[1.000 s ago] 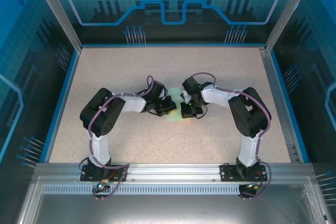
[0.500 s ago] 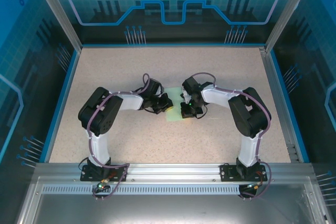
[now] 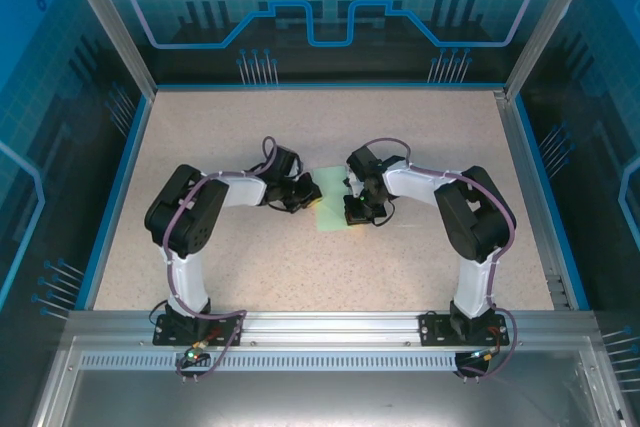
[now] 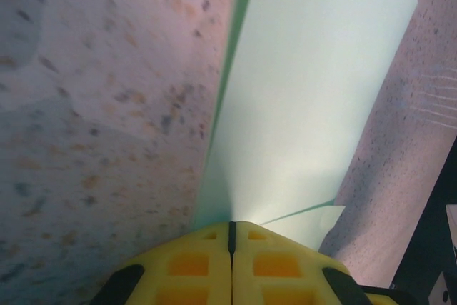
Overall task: Fold a paper plane with a square sheet of paper (pick it up from the middle)
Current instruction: Fold the triangle a second time at the center of the table, then turn over the paper at the center of the table.
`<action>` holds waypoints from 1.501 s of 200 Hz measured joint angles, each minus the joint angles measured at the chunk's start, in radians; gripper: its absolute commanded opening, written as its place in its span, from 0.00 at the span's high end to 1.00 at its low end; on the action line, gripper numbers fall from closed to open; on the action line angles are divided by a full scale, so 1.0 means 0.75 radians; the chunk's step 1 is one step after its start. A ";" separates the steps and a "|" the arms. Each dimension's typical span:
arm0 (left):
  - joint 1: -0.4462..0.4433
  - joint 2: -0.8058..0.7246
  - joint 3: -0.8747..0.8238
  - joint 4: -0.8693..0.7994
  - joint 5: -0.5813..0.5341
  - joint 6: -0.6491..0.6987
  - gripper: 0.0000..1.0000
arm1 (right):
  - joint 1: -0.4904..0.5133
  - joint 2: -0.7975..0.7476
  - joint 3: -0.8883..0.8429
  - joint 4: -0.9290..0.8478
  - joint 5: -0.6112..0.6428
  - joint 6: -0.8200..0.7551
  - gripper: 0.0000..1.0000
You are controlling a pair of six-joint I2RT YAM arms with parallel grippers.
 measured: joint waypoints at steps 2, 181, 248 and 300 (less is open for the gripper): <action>0.003 0.000 0.003 -0.005 -0.003 0.005 0.94 | 0.000 0.000 0.000 0.000 0.000 0.001 0.97; 0.052 -0.222 0.005 -0.225 -0.043 0.072 0.63 | -0.078 -0.128 0.167 0.121 -0.031 0.049 0.50; -0.014 -0.198 -0.050 -0.087 0.055 0.007 0.59 | -0.170 -0.031 0.127 0.198 -0.169 -0.020 0.54; -0.015 -0.146 -0.066 -0.046 0.086 -0.005 0.57 | -0.186 0.046 0.120 0.235 -0.260 -0.071 0.59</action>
